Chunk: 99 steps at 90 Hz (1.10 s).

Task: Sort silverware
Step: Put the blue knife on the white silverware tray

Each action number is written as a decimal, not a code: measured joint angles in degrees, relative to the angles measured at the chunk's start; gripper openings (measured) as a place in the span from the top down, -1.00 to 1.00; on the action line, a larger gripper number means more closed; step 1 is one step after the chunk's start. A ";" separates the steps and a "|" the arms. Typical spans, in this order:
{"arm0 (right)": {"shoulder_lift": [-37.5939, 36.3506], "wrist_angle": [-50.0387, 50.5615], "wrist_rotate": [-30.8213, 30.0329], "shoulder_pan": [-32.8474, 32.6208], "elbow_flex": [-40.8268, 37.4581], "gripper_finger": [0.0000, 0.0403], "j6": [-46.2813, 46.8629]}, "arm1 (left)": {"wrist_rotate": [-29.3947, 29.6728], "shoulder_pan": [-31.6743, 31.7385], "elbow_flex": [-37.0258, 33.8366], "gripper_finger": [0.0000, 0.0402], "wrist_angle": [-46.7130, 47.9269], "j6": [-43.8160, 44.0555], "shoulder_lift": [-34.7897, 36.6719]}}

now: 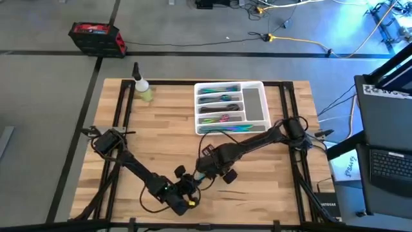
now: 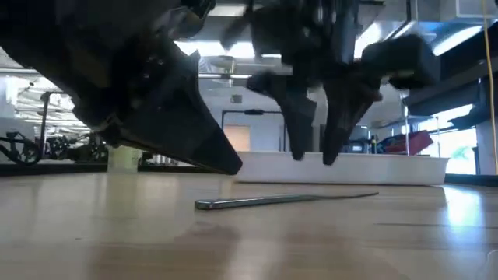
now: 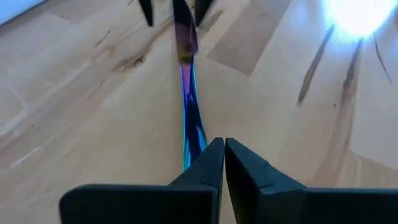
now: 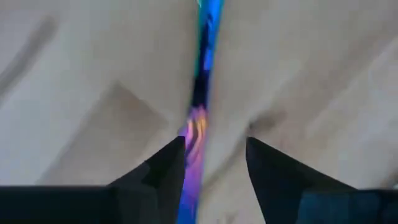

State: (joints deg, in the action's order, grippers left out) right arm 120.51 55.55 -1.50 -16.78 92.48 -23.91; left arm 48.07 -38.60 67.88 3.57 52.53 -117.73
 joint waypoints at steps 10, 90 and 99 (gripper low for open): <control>-0.02 -0.04 -1.00 1.18 -2.87 0.44 0.03 | -0.07 0.03 0.00 1.00 -0.01 -0.02 -0.02; -1.96 -4.01 2.14 0.64 -8.91 1.00 9.12 | 2.10 -3.42 0.00 0.93 0.26 6.91 -0.17; -3.01 -5.04 2.00 0.63 -8.91 1.00 10.55 | 1.88 -3.42 0.00 0.75 -1.23 5.13 -0.17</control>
State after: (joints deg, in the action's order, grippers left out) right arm 117.50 50.51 0.50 -16.15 83.58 -13.37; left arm 49.95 -42.02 67.88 2.33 57.66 -117.91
